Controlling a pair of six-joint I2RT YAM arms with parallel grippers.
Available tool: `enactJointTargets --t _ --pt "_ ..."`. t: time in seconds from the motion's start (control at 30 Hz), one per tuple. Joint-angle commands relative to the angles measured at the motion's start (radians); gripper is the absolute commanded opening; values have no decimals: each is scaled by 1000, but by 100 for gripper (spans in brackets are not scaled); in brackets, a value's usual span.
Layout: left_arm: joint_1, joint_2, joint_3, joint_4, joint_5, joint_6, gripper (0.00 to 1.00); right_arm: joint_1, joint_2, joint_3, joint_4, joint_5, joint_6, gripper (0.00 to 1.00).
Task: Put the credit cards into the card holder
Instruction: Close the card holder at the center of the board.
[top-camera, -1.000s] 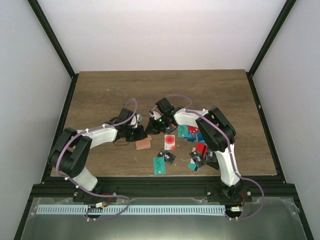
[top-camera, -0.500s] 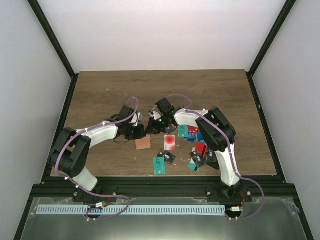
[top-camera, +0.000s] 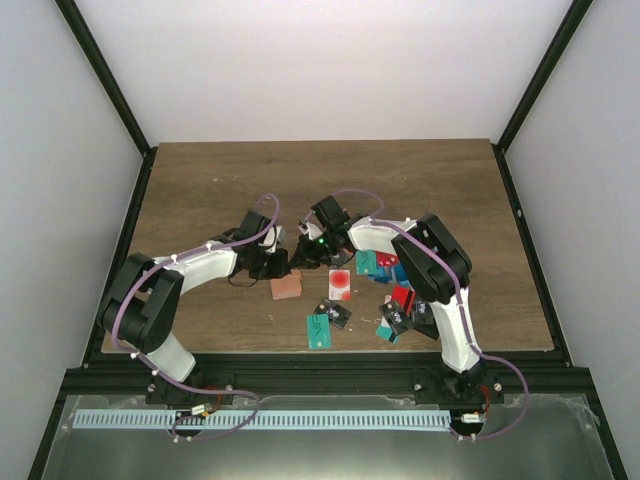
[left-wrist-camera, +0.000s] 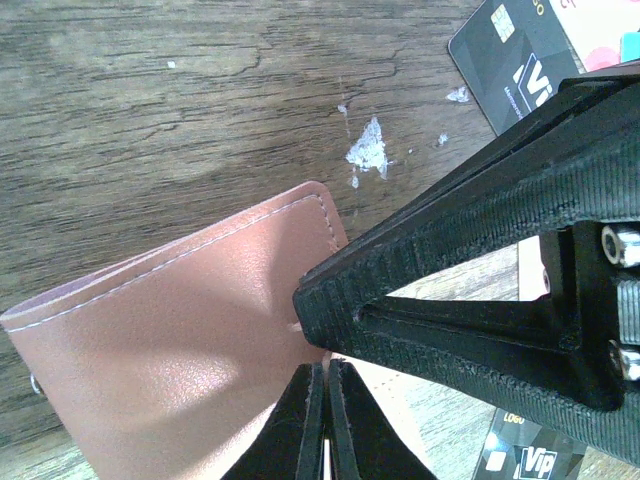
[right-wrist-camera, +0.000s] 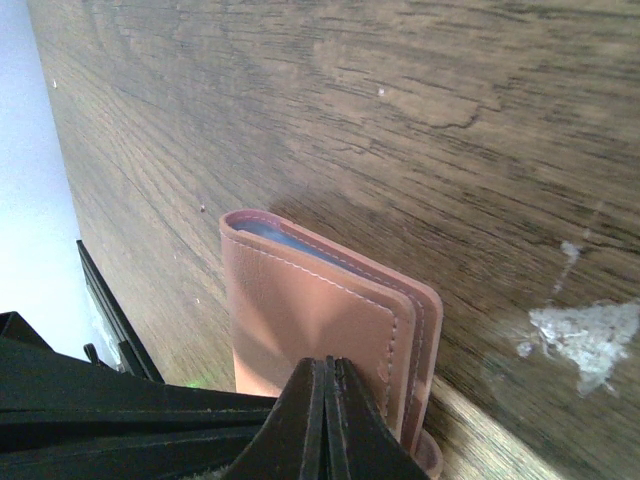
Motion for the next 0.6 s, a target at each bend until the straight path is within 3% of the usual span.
enactJointTargets --t 0.0,0.57 --pt "-1 25 9 -7 -38 17 4 -7 11 -22 -47 30 -16 1" --pt "-1 20 1 -58 -122 49 4 -7 11 -22 -45 33 -7 1"
